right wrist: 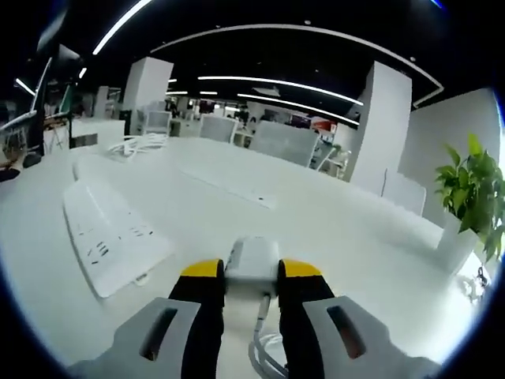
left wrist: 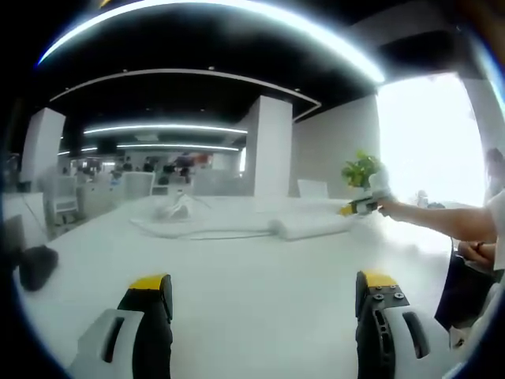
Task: Straighten the power strip on the desk, plug the charger into it
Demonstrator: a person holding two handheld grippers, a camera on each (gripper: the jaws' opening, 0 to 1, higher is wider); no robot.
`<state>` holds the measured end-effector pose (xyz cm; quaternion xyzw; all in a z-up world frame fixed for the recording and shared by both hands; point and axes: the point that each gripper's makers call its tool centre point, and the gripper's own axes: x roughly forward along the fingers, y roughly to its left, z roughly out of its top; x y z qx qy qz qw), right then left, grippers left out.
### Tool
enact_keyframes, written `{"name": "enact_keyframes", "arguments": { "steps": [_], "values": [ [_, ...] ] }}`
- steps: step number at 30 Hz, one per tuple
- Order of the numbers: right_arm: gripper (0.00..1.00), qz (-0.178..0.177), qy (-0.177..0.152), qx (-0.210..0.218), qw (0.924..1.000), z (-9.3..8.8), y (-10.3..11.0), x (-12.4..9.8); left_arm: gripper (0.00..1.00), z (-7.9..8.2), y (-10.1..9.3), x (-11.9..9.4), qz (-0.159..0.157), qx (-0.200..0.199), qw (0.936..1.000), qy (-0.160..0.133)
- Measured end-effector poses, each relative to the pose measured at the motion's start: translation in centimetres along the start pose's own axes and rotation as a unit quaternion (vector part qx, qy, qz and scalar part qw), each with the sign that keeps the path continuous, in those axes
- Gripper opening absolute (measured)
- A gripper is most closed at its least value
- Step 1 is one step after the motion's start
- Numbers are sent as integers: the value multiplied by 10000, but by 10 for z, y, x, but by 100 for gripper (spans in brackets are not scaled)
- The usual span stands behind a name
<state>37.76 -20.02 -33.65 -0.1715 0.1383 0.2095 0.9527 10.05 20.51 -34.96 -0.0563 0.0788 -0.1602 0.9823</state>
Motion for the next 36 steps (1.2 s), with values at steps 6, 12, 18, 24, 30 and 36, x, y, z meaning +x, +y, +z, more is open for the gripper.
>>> {"name": "enact_keyframes", "arguments": {
  "steps": [6, 12, 18, 24, 30, 36],
  "values": [
    [24, 64, 49, -148, 9999, 7, 6, -4, 99, 1, 0, -1, -6, -4, 10000, -23],
    [24, 169, 82, -339, 9992, 21, 14, -10, 99, 2, 0, -2, -14, -7, 10000, -34],
    [24, 260, 117, -609, 9977, 34, 22, -16, 99, 2, -1, -1, -32, -18, 10000, -42],
    [24, 345, 153, -727, 9966, 40, 26, -19, 99, 2, -1, -1, -48, -16, 10000, -49],
    [24, 412, 274, -1006, 9937, 44, 32, -22, 99, 3, -1, 0, -59, -23, 10000, -64],
    [24, 513, 482, -1421, 9873, 47, 39, -25, 99, 2, -1, 0, -64, -25, 10000, -66]
  ]
}}
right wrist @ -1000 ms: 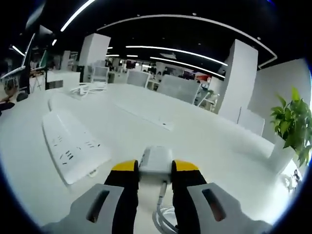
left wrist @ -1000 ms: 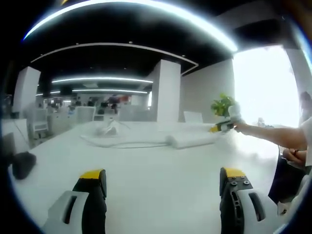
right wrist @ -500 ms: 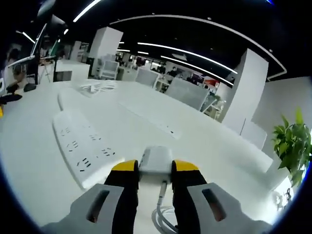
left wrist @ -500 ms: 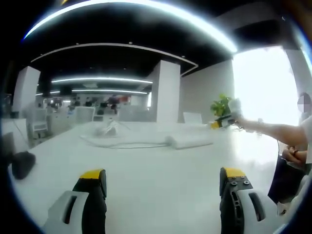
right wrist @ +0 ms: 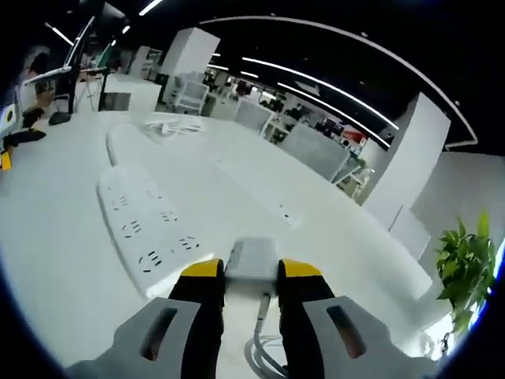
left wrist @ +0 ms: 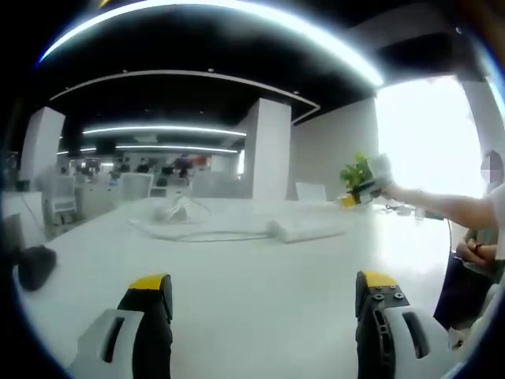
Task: Straighten the power strip on the desk, plug the charger into it
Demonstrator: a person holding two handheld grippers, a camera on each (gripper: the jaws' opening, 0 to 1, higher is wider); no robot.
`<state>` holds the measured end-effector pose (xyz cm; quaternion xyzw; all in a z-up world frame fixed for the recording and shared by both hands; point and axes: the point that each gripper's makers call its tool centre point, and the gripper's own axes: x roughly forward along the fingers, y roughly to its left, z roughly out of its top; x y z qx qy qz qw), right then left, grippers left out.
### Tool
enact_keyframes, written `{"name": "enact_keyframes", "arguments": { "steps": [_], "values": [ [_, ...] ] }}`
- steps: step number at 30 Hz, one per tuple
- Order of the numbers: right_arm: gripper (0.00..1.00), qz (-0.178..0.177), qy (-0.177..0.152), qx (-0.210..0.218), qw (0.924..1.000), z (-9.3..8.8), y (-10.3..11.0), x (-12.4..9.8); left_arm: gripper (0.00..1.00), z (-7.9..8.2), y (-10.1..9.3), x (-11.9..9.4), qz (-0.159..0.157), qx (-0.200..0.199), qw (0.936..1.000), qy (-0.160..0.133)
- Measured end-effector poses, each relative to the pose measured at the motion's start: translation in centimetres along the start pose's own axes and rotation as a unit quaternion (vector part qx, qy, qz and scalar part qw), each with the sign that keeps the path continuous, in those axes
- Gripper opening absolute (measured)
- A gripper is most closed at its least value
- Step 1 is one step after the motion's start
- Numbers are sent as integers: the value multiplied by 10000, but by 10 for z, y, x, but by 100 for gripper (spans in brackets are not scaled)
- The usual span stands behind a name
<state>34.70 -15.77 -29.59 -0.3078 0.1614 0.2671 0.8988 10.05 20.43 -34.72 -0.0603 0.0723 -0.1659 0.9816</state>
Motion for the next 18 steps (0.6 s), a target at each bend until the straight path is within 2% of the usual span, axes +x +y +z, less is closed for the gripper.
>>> {"name": "enact_keyframes", "arguments": {
  "steps": [18],
  "values": [
    [24, 322, 185, -655, 9972, 21, 13, -14, 99, -1, 3, -3, 39, 5, 10000, 13]
  ]
}}
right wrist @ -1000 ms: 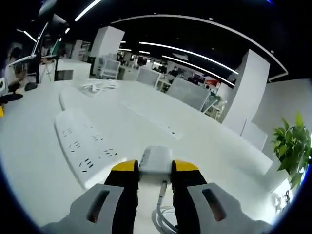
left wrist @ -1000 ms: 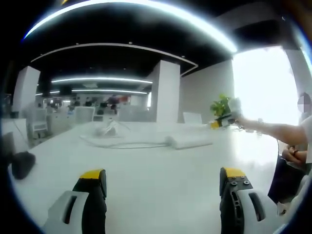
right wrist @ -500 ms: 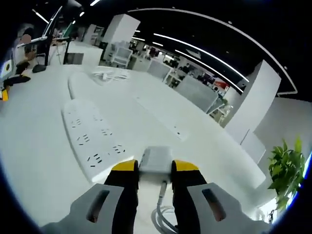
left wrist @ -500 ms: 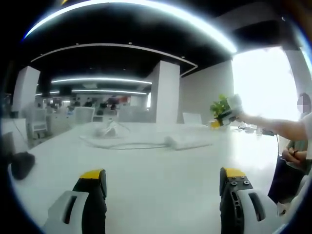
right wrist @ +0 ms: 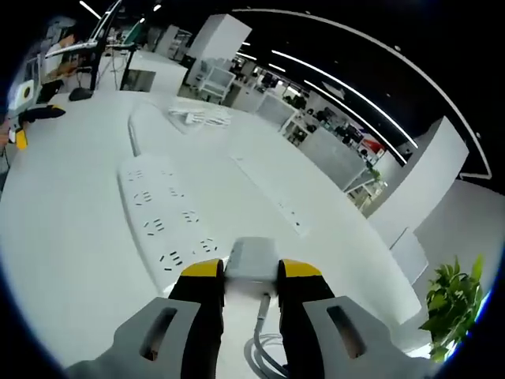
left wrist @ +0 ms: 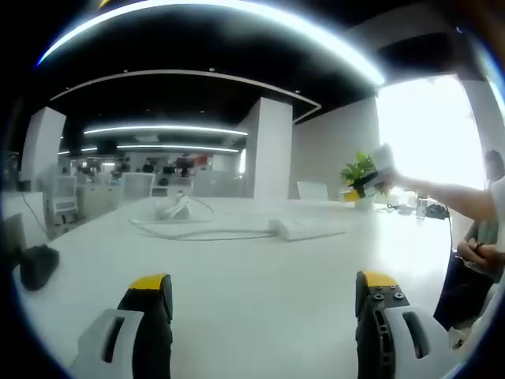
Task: Straighten the power strip on the desk, plug the charger into it
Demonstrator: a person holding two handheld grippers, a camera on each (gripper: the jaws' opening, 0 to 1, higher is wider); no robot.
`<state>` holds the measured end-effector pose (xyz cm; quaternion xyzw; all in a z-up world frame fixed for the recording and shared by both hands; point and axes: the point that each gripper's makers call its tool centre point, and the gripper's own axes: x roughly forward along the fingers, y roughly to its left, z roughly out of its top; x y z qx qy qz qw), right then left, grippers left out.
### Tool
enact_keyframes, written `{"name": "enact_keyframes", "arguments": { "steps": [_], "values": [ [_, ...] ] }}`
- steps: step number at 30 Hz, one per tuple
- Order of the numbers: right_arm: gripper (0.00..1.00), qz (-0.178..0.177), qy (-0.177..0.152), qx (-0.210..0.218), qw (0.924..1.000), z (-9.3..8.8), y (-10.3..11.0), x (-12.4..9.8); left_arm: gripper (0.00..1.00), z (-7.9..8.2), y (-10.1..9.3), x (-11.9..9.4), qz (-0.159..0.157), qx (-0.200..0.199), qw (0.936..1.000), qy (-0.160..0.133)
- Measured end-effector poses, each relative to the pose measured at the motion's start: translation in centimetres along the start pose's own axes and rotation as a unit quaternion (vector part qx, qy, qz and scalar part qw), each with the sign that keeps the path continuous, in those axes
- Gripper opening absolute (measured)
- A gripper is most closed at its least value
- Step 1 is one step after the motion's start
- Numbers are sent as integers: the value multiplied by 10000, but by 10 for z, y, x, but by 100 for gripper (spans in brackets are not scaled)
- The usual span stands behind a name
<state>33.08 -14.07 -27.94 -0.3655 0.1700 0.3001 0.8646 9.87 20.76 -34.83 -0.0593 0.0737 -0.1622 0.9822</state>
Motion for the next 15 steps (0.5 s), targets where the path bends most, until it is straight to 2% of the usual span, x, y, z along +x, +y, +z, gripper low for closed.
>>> {"name": "enact_keyframes", "arguments": {
  "steps": [15],
  "values": [
    [24, 407, 383, -700, 9960, 15, 18, -6, 99, -1, -1, 1, -14, -2, 10000, 6]
  ]
}}
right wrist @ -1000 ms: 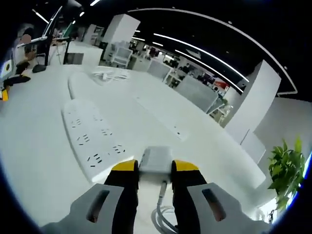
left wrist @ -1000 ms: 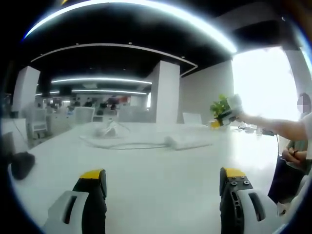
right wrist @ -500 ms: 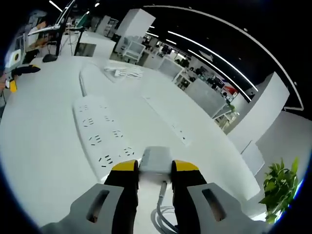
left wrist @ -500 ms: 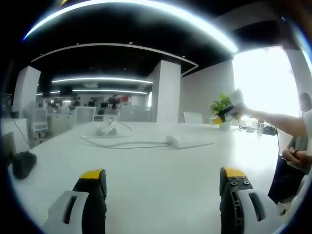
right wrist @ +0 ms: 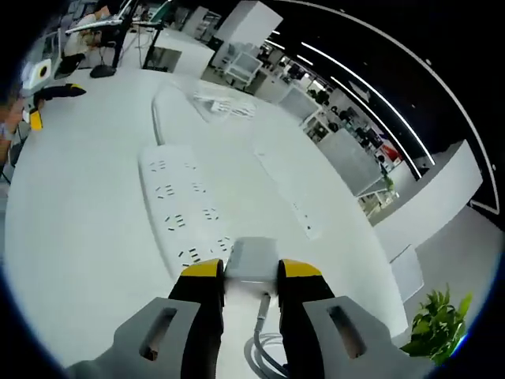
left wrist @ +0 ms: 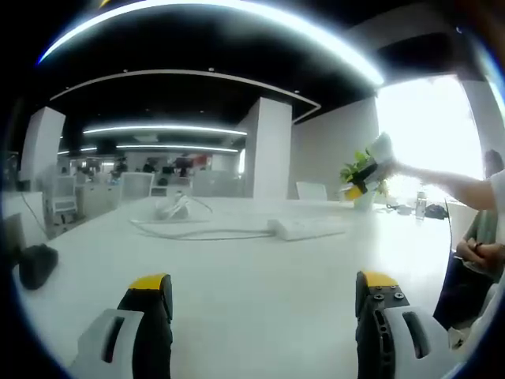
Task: Straighten the power strip on the desk, plug the charger into it
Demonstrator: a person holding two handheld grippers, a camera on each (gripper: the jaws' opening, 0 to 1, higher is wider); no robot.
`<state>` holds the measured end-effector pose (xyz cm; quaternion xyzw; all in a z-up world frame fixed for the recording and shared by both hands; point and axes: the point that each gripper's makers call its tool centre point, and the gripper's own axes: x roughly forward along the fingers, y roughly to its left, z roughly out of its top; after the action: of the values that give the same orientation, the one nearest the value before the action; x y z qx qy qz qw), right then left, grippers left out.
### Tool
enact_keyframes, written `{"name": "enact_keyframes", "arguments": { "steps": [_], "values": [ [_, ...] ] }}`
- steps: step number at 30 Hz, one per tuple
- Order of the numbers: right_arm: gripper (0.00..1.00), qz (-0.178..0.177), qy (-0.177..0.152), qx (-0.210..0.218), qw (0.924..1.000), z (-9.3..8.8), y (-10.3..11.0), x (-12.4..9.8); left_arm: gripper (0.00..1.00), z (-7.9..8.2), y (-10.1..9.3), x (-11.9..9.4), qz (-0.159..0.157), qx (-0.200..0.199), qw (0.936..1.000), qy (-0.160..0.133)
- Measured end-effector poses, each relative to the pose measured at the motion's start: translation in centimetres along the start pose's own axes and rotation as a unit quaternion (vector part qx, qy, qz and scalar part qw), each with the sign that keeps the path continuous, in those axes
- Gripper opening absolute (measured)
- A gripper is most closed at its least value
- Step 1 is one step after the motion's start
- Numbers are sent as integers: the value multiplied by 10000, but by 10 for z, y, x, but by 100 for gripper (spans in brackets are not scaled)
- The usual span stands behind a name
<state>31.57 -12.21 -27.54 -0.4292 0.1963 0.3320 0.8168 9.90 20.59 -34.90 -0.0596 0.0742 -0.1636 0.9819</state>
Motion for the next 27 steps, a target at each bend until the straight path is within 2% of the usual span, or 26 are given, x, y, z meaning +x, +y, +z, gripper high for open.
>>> {"name": "enact_keyframes", "arguments": {
  "steps": [16, 27],
  "values": [
    [24, 410, 313, -526, 9973, 10, 17, -1, 99, -1, -1, -1, -6, -1, 10000, 7],
    [24, 696, 559, -883, 9921, 12, 29, 1, 99, 1, 2, -4, 40, 2, 10000, -15]
  ]
}}
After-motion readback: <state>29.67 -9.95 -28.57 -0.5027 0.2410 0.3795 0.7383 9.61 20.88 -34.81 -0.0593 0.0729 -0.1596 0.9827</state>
